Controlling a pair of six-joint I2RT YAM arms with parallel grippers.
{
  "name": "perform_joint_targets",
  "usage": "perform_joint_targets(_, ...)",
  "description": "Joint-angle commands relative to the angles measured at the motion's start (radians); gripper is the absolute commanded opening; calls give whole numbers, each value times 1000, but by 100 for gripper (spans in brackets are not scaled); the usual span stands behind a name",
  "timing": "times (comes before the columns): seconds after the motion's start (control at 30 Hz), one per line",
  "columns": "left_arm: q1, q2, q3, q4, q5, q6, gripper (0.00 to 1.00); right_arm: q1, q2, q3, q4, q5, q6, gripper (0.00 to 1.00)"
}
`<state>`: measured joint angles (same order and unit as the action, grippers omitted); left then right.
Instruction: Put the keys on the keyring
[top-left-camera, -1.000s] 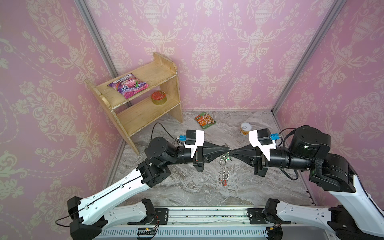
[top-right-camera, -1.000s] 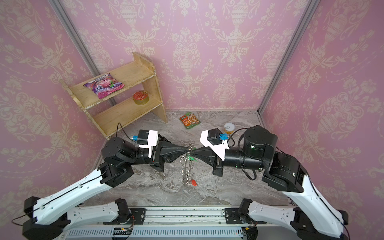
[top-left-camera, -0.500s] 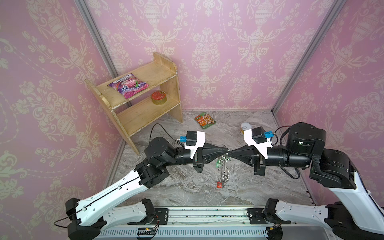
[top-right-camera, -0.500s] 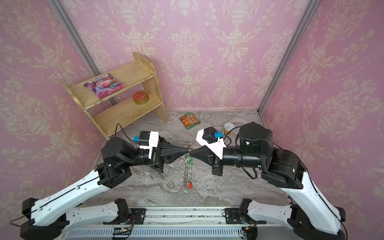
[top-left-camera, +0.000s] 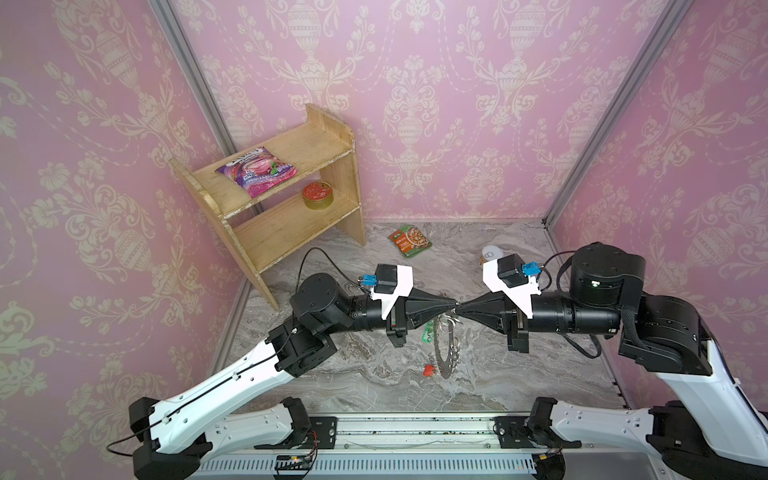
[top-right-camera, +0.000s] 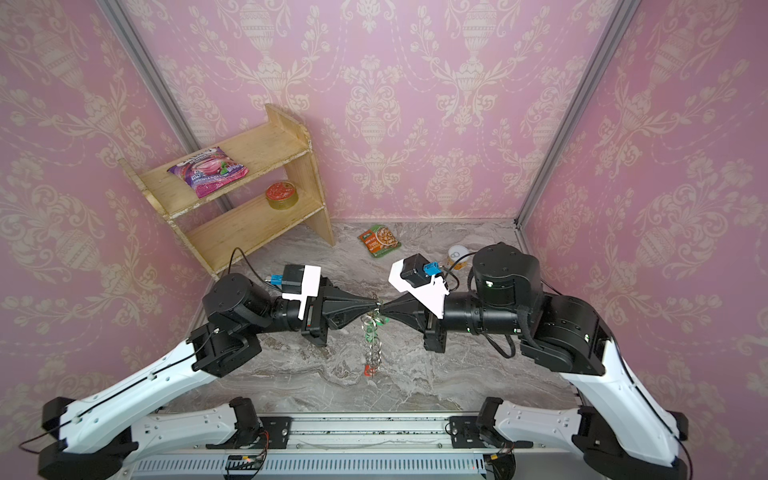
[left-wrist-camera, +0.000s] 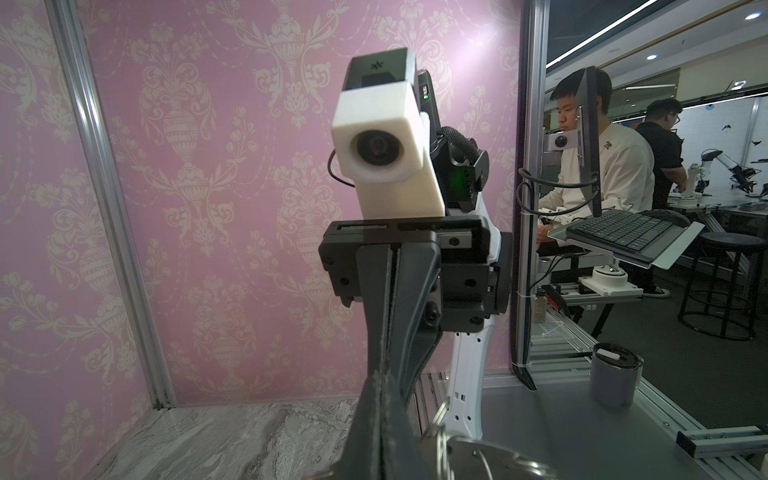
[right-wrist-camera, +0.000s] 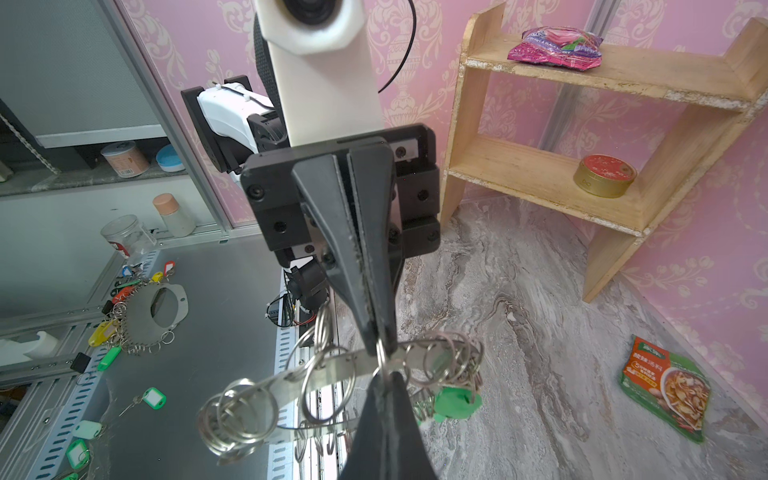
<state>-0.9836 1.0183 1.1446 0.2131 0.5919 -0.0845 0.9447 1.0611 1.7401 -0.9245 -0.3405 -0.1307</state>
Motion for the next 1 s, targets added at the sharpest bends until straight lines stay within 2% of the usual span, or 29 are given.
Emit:
perform_joint_targets(0.0,3,-25,32,-95,-27,36,9,0,-9,57,29,17,-14,0)
perform_joint_targets(0.37,3,-32,69,-205,-49,86,26,1,29,118,-43,20,-28,0)
perform_joint_targets(0.5,3,-33,109,-282,-64,141,33,0,57,156,-101,32,-34,0)
perform_joint_targets(0.97,2,3,225,-493,-54,269,36,1,132,244,-227,57,-46,0)
